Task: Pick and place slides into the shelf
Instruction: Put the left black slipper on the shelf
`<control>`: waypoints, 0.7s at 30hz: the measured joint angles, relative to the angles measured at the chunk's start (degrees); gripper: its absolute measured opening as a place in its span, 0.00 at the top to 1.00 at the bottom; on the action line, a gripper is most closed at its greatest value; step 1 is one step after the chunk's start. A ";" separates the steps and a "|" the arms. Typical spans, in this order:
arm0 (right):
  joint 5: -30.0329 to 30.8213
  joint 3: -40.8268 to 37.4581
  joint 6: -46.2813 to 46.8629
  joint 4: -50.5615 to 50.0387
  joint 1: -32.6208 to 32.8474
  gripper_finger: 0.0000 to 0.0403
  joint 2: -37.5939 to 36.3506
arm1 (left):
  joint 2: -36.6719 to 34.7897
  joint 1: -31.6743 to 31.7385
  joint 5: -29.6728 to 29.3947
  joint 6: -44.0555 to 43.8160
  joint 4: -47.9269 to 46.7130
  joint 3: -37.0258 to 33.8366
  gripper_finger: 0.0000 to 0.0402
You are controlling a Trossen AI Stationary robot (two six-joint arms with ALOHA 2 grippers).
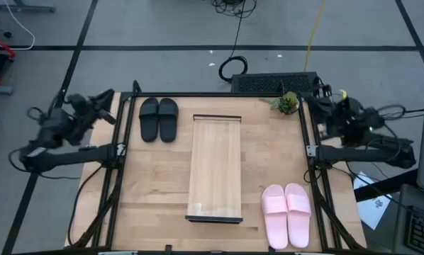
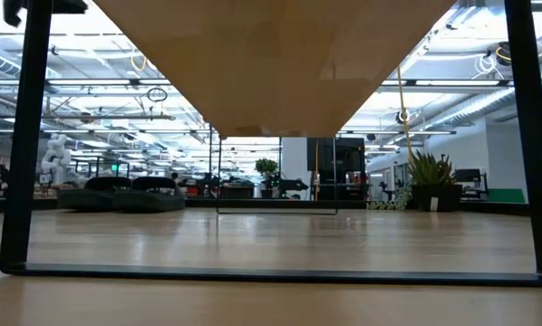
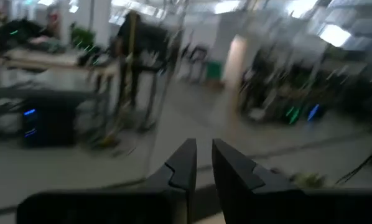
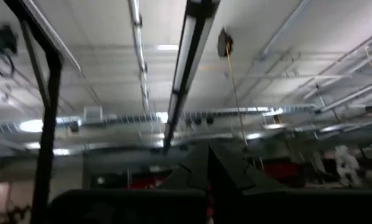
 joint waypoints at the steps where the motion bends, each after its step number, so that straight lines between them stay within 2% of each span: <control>1: 0.00 3.10 -1.48 -2.32 0.00 1.00 2.80 | 1.91 0.00 -0.54 -0.77 -4.77 2.86 0.87; 5: 0.03 14.13 -6.98 -10.50 0.00 1.00 13.58 | 10.13 0.01 -1.66 -6.10 -19.01 8.16 0.87; 10: 0.09 25.35 -12.52 -18.41 0.00 1.00 25.40 | 19.17 0.06 -3.88 -11.11 -29.87 6.66 0.87; 13: 0.13 30.50 -14.52 -20.57 0.00 1.00 29.95 | 23.69 1.03 -5.80 -17.71 -34.25 4.69 0.87; 15: 0.13 32.59 -15.70 -20.68 0.00 1.00 31.65 | 25.88 2.43 -3.97 -21.71 -35.91 2.69 0.87; 18: 0.15 33.64 -16.88 -20.84 0.00 1.00 33.12 | 28.34 4.77 1.84 -26.08 -35.08 -1.31 0.87; 21: 0.17 33.64 -16.84 -21.27 0.00 1.00 33.31 | 30.78 6.82 5.01 -24.87 -32.08 -3.57 0.87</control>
